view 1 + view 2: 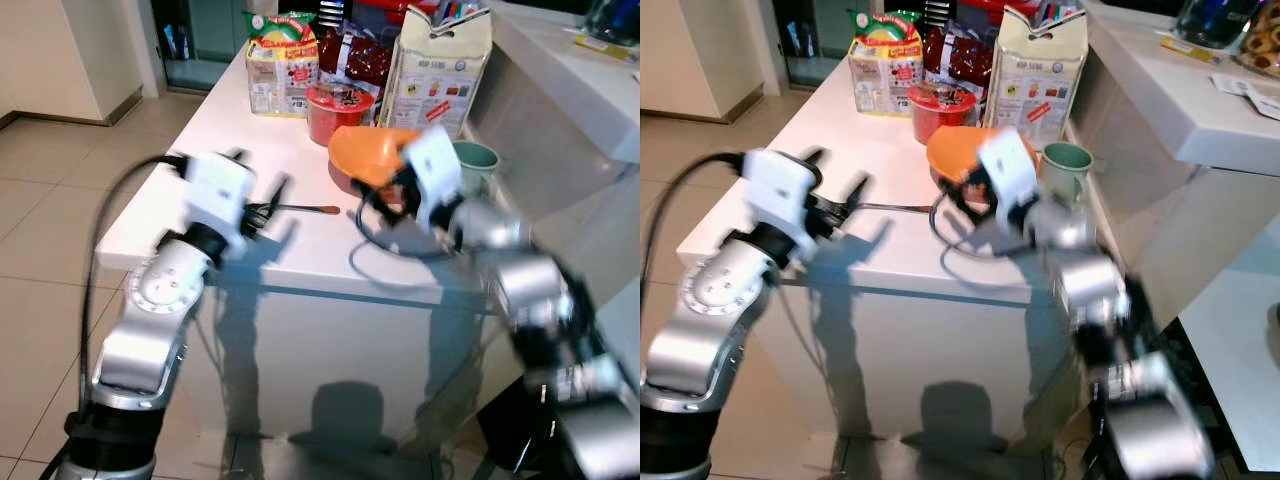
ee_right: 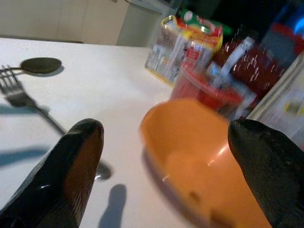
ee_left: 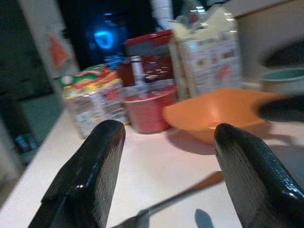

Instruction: Setting the table

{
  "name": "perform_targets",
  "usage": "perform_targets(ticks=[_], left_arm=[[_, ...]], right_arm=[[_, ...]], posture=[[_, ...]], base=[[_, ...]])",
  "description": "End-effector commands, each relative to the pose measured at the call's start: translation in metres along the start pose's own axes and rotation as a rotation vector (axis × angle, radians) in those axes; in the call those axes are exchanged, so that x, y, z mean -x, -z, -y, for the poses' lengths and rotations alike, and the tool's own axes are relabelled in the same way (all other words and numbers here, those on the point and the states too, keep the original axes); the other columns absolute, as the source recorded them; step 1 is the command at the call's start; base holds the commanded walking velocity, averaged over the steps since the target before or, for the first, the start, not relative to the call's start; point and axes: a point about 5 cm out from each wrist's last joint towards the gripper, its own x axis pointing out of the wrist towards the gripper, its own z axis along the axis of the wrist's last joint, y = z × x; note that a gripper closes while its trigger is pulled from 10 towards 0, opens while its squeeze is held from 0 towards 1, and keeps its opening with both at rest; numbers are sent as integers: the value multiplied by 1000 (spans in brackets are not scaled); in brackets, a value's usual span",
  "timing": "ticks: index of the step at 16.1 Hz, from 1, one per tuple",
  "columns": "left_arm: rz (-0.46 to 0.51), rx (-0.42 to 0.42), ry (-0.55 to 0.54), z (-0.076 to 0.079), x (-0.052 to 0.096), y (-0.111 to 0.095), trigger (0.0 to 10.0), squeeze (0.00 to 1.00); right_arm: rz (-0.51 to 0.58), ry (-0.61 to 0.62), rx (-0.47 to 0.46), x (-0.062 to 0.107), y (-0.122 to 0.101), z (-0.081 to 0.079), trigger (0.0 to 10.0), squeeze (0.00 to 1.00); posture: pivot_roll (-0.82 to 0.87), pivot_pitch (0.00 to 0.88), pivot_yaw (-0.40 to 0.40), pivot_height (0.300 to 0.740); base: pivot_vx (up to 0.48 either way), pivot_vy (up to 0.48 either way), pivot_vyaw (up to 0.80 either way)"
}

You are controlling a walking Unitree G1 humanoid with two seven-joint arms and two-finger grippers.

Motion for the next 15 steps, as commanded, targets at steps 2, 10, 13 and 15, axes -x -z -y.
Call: perform_targets(ticks=[2, 10, 13, 15], left_arm=[[-1, 0, 48, 4, 1, -2, 10000, 0], [-54, 21, 187, 13, 9, -1, 10000, 0], [-58, 23, 197, 14, 9, -2, 10000, 0], [-60, 23, 202, 15, 9, -2, 10000, 0]], right_arm=[[-72, -48, 44, -3, 10, 4, 10000, 1000], [-353, -167, 419, -29, 23, 24, 10000, 0], [-405, -181, 503, -28, 34, 21, 9529, 0], [-416, -180, 523, -27, 38, 21, 39, 0]], posture=[[49, 0, -70, 740], [65, 0, -83, 740], [66, 0, -84, 740], [66, 0, -85, 740]], base=[[0, 0, 0], [0, 0, 0], [0, 0, 0], [0, 0, 0]])
